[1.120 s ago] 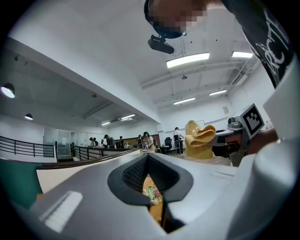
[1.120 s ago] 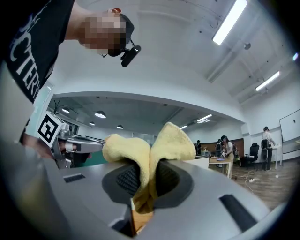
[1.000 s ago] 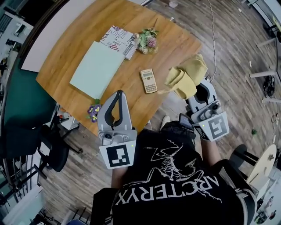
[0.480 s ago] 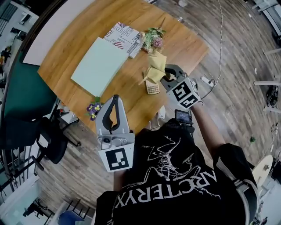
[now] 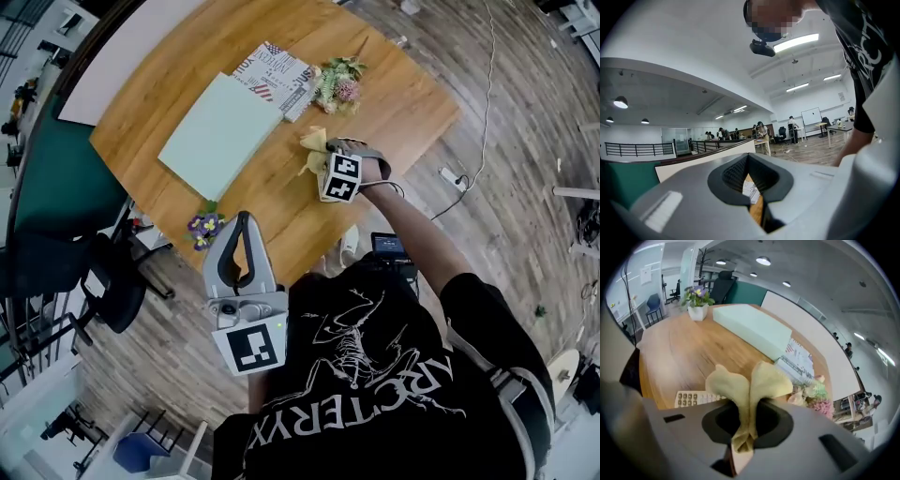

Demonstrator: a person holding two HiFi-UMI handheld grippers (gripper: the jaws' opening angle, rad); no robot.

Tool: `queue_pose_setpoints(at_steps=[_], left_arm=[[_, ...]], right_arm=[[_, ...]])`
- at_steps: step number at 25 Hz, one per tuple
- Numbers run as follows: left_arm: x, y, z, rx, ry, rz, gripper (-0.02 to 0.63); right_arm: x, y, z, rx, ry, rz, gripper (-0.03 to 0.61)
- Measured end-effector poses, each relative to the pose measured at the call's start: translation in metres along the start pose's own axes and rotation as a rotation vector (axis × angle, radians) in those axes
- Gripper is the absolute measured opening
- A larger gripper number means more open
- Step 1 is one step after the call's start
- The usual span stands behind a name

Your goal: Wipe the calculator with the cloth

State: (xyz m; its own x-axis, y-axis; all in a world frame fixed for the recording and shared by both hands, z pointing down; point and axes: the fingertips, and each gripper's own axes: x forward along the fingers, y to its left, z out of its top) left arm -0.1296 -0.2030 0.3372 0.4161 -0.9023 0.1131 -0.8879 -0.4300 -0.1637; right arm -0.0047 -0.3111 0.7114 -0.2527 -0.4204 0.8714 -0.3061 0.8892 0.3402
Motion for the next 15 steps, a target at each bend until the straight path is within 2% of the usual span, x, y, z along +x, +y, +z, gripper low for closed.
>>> queue_pose_setpoints(at_steps=[7,11,15], left_arm=[[0.009,0.005,0.004,0.007,0.002,0.015,0.009],[0.013,0.002,0.005,0.01,-0.008,0.001,0.009],[0.015,-0.003,0.007,0.01,-0.022,-0.021,0.009]], right_arm=[[0.014,0.008,-0.003,-0.047,0.045,0.054,0.054],[0.009,0.022,-0.001,-0.076,0.039,0.073,0.054],[0.007,0.046,-0.003,-0.063,0.036,0.1,0.054]])
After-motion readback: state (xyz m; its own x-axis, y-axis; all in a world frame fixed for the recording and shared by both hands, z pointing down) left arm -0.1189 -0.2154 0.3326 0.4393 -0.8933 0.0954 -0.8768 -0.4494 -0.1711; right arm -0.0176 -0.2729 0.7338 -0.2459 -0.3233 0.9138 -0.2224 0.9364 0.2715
